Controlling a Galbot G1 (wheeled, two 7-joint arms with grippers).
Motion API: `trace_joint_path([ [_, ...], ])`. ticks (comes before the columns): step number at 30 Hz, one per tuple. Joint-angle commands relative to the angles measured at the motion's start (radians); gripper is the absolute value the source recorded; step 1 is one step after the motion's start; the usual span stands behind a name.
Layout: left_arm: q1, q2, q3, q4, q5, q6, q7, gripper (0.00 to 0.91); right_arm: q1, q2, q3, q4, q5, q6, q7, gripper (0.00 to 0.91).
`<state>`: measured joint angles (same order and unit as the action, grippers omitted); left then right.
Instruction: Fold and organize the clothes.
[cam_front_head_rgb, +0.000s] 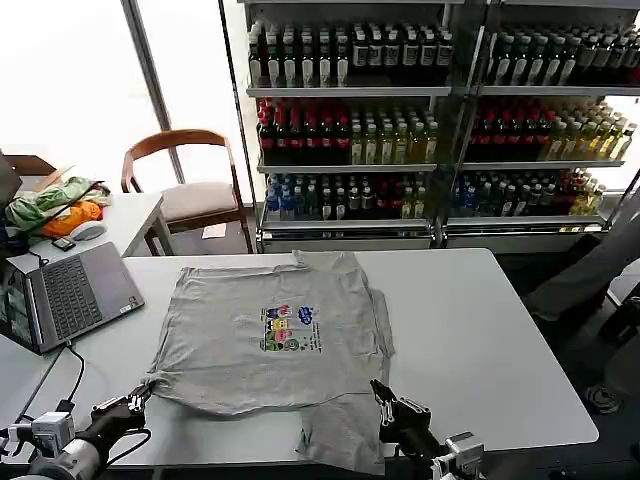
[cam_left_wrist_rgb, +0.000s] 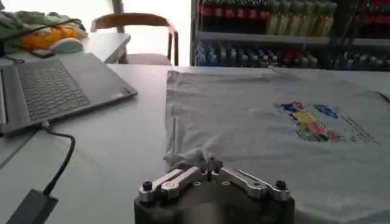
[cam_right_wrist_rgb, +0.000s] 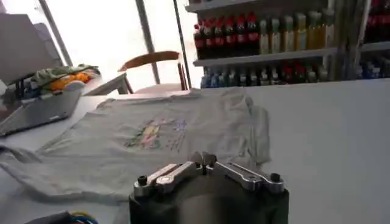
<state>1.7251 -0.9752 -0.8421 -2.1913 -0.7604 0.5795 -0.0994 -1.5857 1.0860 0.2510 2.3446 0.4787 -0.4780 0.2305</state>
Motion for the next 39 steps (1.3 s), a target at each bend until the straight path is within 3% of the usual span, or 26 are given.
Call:
trace_joint_path([
  [1, -0.021, 0.011, 0.009, 0.012, -0.009, -0.001, 0.005, 0.0, -0.026, -0.008, 0.01, 0.01, -0.001, -0.019, -0.004, 0.907],
  [7, -0.017, -0.012, 0.005, 0.006, 0.007, -0.001, 0.008, 0.0, -0.121, -0.029, 0.01, 0.034, -0.043, -0.101, 0.065, 0.907],
  [14, -0.005, -0.018, -0.003, -0.004, 0.013, -0.002, 0.009, 0.0, -0.198, -0.047, -0.027, 0.041, -0.123, -0.103, 0.124, 0.907],
  [18, -0.003, -0.021, -0.003, -0.003, 0.014, -0.002, 0.01, 0.0, -0.214, -0.059, -0.042, 0.019, -0.118, -0.102, 0.121, 0.907],
  [19, -0.004, -0.023, -0.003, -0.003, 0.014, -0.002, 0.011, 0.0, -0.209, -0.057, -0.048, 0.016, -0.117, -0.102, 0.121, 0.826],
  [20, -0.004, -0.026, -0.003, -0.002, 0.014, -0.002, 0.01, 0.0, -0.2, -0.046, -0.055, 0.007, -0.117, -0.101, 0.119, 0.524],
  [21, -0.003, -0.029, -0.003, -0.002, 0.014, -0.002, 0.011, 0.0, -0.187, -0.038, -0.063, 0.001, -0.117, -0.101, 0.117, 0.464],
  [23, -0.001, -0.036, -0.003, -0.005, 0.014, -0.002, 0.011, 0.0, -0.162, -0.019, -0.084, -0.024, -0.119, -0.102, 0.128, 0.443],
  [25, 0.0, -0.039, -0.003, -0.005, 0.014, -0.002, 0.012, 0.0, -0.148, -0.011, -0.105, -0.043, -0.121, -0.102, 0.127, 0.071],
  [26, 0.001, -0.042, -0.005, -0.006, 0.014, -0.002, 0.012, 0.0, -0.138, -0.005, -0.121, -0.057, -0.125, -0.102, 0.126, 0.01],
  [39, 0.008, -0.044, -0.016, -0.021, 0.011, -0.003, 0.016, 0.0, -0.07, 0.044, -0.184, -0.109, -0.129, -0.1, 0.1, 0.0],
])
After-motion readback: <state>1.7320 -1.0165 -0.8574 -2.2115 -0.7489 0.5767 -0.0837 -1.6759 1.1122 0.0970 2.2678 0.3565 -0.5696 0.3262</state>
